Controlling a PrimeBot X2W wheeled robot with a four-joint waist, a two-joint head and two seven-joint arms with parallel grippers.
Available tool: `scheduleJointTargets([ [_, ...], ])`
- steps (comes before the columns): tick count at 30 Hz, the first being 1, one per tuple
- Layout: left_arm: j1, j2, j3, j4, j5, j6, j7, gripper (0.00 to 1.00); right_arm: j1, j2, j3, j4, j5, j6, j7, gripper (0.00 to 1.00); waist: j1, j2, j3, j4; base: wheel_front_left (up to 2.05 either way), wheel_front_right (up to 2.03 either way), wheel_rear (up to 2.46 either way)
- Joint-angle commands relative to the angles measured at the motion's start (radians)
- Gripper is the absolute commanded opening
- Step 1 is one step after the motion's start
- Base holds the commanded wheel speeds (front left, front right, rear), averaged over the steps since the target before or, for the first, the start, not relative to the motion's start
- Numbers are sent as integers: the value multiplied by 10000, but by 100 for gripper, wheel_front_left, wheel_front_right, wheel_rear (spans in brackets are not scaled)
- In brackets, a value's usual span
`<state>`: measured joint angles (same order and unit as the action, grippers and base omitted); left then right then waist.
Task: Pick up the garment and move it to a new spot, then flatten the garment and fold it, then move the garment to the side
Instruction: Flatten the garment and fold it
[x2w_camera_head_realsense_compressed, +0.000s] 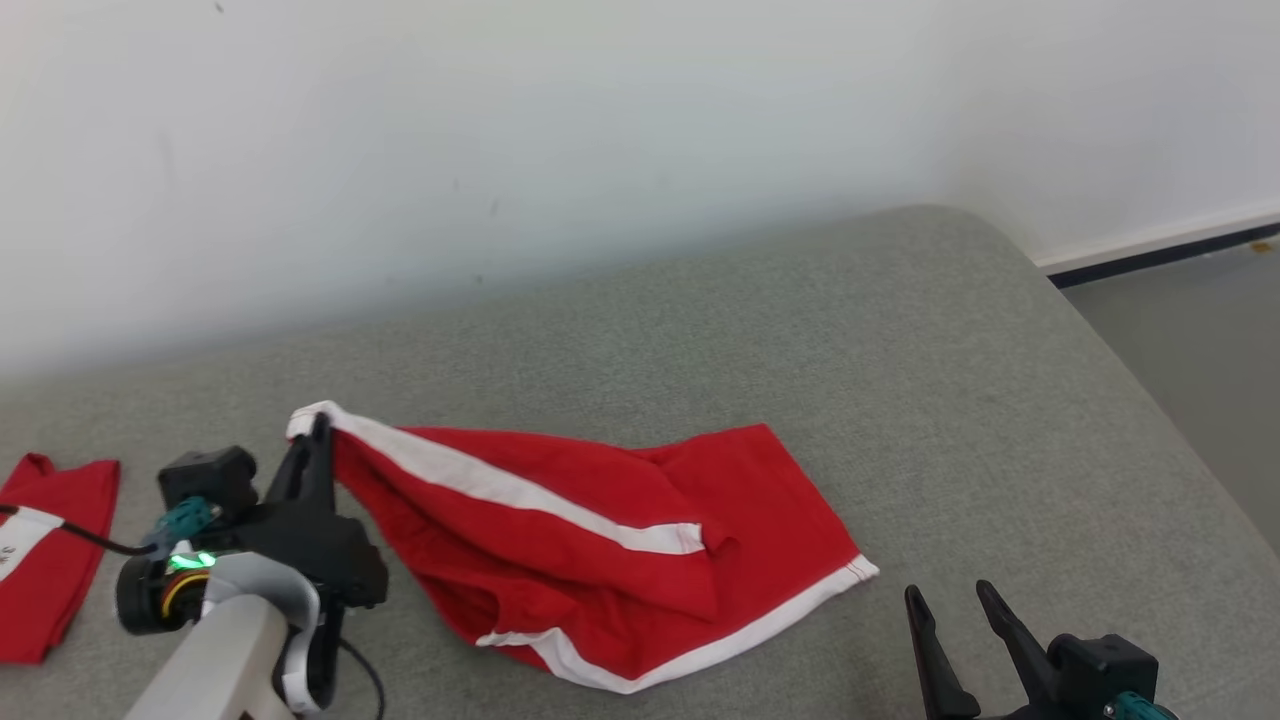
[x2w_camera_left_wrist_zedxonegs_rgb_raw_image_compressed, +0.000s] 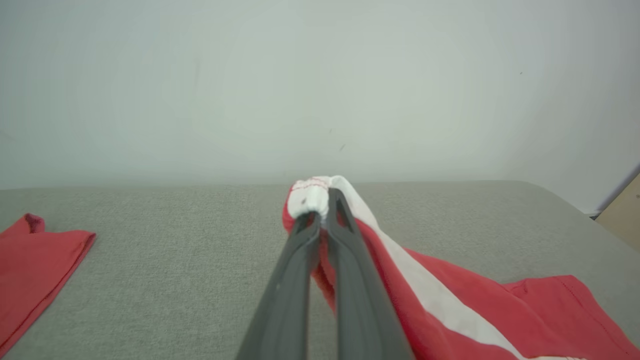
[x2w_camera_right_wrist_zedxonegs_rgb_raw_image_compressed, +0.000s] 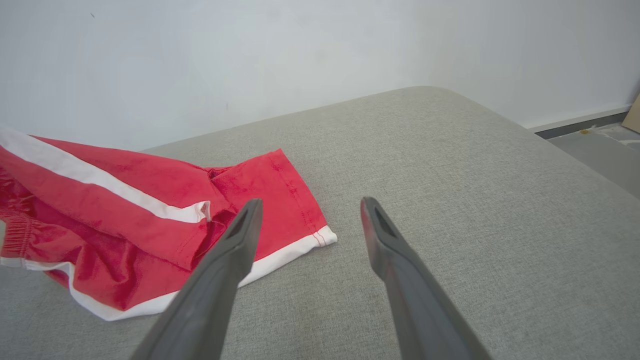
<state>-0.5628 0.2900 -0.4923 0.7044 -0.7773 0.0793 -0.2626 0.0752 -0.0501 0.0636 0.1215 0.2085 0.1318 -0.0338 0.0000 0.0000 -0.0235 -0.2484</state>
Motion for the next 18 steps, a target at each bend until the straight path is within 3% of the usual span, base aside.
scheduleJointTargets([
  [1,-92,153,129,303,162,-54,-41,0,-26,2,-18,-48,-79,-22,42,100,0,0,96,-185,0,0,0],
  [5,-403,372,271,939,240,-231,-43,0,-12,-2,-47,-124,-129,-22,115,100,0,0,199,-303,0,0,0],
  [8,-504,422,384,1354,245,-89,-42,0,-30,2,-37,-162,-149,-22,135,100,0,0,233,-328,0,0,0],
  [9,-537,426,409,1559,251,-49,-42,38,-38,-1,-28,-163,-134,-22,160,100,0,0,241,-335,0,0,0],
  [10,-613,418,418,1717,316,-4,-42,100,-46,-2,-29,-168,-84,-22,186,100,0,0,243,-329,0,0,0],
  [18,-92,-66,466,2438,415,-215,-42,100,78,-1,-272,-222,53,-22,304,100,0,0,88,134,0,0,0],
])
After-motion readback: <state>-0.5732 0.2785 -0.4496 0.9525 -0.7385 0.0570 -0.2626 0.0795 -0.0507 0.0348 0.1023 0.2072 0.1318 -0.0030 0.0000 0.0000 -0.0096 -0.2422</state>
